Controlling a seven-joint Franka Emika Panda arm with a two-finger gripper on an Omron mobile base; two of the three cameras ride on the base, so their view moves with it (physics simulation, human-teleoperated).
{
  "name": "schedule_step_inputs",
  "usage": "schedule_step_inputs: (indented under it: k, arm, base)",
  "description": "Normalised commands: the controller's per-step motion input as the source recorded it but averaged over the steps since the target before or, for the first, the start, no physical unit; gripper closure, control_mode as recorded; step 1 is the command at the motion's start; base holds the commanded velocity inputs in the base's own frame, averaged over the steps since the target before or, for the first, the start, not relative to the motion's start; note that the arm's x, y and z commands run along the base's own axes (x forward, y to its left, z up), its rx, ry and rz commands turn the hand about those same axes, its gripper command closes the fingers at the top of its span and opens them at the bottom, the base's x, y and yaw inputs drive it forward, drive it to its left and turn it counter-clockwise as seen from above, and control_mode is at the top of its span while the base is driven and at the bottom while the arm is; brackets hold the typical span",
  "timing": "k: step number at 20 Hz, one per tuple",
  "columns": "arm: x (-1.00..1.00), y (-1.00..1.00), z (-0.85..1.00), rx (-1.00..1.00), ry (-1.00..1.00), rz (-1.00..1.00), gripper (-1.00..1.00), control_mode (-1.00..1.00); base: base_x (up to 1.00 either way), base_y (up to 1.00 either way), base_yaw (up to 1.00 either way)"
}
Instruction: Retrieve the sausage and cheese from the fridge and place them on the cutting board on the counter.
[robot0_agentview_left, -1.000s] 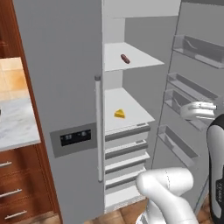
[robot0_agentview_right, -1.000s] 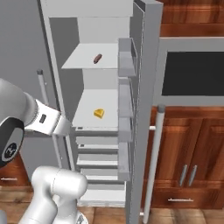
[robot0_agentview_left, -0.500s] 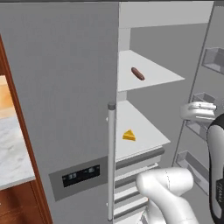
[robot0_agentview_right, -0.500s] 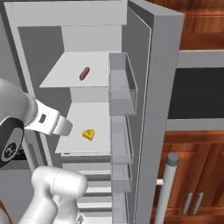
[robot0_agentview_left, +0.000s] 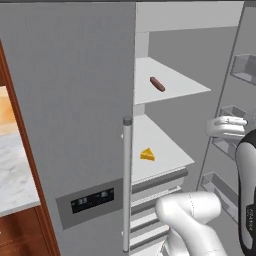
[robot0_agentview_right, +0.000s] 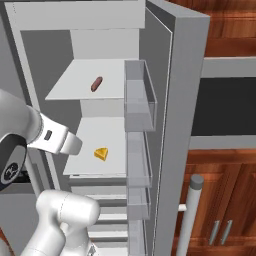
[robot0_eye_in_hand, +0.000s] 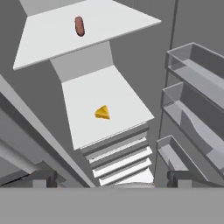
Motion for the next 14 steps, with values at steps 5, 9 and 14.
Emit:
schedule_step_inputs:
  k: [5,9,14]
  arm:
    - [0.00,0.00,0.00,0.00,0.00,0.00,-1.00,1.00]
    - [0.22,0.06,-0.24,0.00,0.15,0.18,-1.00,-1.00]
    - [0.14,0.12,-0.43,0.00,0.09,0.24,-1.00,-1.00]
  base:
    - [0.10,0.00,0.03]
    - [0.08,0.00,0.04]
    - [0.00,0.00,0.00]
